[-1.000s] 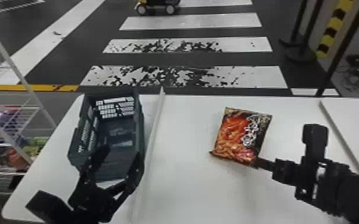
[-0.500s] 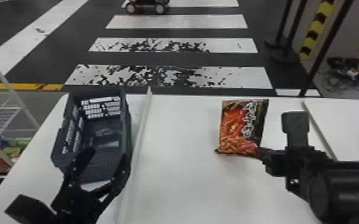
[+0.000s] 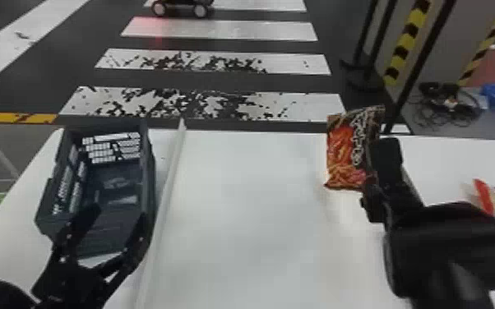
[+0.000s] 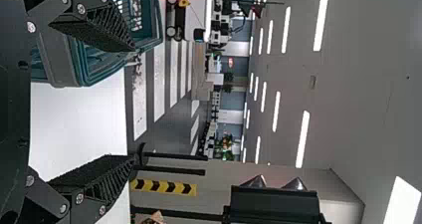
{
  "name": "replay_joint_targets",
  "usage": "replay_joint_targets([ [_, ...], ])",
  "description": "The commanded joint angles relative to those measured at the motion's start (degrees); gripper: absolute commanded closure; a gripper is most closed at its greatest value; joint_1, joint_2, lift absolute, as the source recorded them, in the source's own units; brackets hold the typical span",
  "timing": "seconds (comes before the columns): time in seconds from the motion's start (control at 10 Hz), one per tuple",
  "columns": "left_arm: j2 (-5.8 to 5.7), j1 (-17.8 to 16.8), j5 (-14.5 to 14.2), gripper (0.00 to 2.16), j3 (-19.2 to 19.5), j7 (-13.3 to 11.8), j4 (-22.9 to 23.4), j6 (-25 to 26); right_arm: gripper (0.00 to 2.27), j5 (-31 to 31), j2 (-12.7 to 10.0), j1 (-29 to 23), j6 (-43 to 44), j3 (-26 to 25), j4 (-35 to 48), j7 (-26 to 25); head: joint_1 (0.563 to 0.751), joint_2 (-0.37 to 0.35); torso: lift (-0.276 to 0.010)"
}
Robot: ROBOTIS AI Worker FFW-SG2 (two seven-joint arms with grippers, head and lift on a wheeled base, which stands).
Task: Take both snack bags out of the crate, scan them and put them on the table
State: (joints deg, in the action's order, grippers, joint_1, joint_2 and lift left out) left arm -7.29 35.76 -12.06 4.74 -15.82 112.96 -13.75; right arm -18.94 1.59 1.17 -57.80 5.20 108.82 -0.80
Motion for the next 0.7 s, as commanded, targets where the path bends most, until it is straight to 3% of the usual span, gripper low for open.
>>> replay_joint_targets([
  [0.0, 0.09, -0.16, -0.07, 0.25, 0.00, 0.00, -0.28, 0.00, 2.26, -8.66, 1.66, -0.64, 2.64, 4.12, -1.68, -1.22, 0.695, -0.046, -0.093],
  [0.4, 0.09, -0.25, -0.51, 0.25, 0.00, -0.09, -0.54, 0.18, 2.26, -30.63, 4.74, -1.52, 4.05, 17.74, -9.76, -3.42, 0.695, -0.055, -0.093],
  [0.6, 0.09, -0.34, -0.60, 0.25, 0.00, -0.09, -0.72, 0.18, 2.26, -36.34, 5.62, -1.96, 3.87, 22.23, -12.31, -2.54, 0.695, -0.027, -0.093],
])
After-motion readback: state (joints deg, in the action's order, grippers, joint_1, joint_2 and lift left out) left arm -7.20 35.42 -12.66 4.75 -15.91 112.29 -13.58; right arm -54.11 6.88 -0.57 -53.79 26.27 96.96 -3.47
